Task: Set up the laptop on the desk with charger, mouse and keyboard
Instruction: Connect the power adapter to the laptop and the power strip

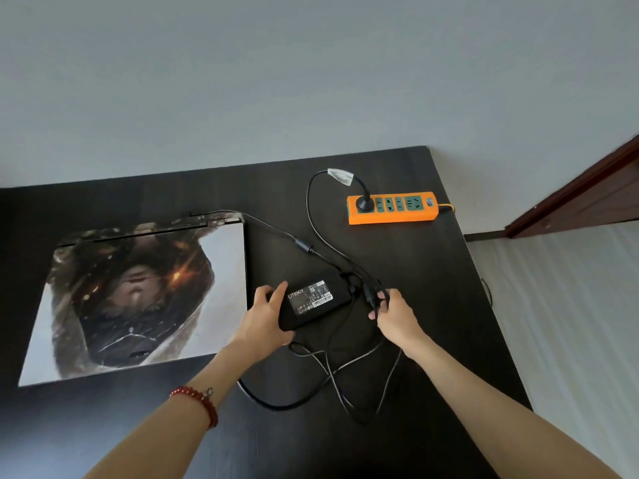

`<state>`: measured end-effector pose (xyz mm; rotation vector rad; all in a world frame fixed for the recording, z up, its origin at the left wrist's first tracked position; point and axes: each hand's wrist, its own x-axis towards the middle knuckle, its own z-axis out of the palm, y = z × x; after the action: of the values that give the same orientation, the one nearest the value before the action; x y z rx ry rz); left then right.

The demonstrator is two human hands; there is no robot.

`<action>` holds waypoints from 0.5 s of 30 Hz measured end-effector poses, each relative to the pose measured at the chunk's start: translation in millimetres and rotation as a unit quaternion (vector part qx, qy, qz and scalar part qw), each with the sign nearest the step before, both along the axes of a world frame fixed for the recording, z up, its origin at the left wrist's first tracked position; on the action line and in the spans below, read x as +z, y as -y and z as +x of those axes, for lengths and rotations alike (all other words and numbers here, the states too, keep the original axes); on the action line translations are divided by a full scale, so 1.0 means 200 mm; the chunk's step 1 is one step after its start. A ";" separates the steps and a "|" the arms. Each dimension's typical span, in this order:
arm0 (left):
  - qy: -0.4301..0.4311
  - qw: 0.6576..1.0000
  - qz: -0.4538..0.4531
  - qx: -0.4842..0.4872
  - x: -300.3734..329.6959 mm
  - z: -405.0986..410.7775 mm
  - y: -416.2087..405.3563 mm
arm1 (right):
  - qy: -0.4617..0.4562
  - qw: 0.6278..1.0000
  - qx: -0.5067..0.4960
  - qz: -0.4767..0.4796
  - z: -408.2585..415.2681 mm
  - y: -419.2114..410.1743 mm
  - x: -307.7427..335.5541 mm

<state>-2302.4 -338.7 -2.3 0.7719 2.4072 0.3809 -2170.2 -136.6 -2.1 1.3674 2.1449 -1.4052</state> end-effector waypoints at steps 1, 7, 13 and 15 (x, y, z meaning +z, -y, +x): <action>-0.004 1.000 0.005 0.002 0.02 -0.02 0.00 | -0.021 1.000 -0.003 0.006 -0.03 0.01 0.02; -0.016 0.996 0.056 0.062 0.19 -0.26 -0.02 | -0.122 0.990 0.047 0.046 -0.41 0.02 0.28; -0.074 0.982 0.133 0.111 0.40 -0.67 -0.07 | -0.255 0.966 0.033 0.041 -0.87 -0.05 0.52; -0.100 0.981 0.136 0.097 0.44 -0.82 -0.10 | -0.265 0.964 0.020 0.030 -1.02 -0.07 0.53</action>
<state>-2466.9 -319.2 85.1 0.7202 2.6641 0.7567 -2373.5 -122.1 104.6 1.0368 2.5297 -1.8709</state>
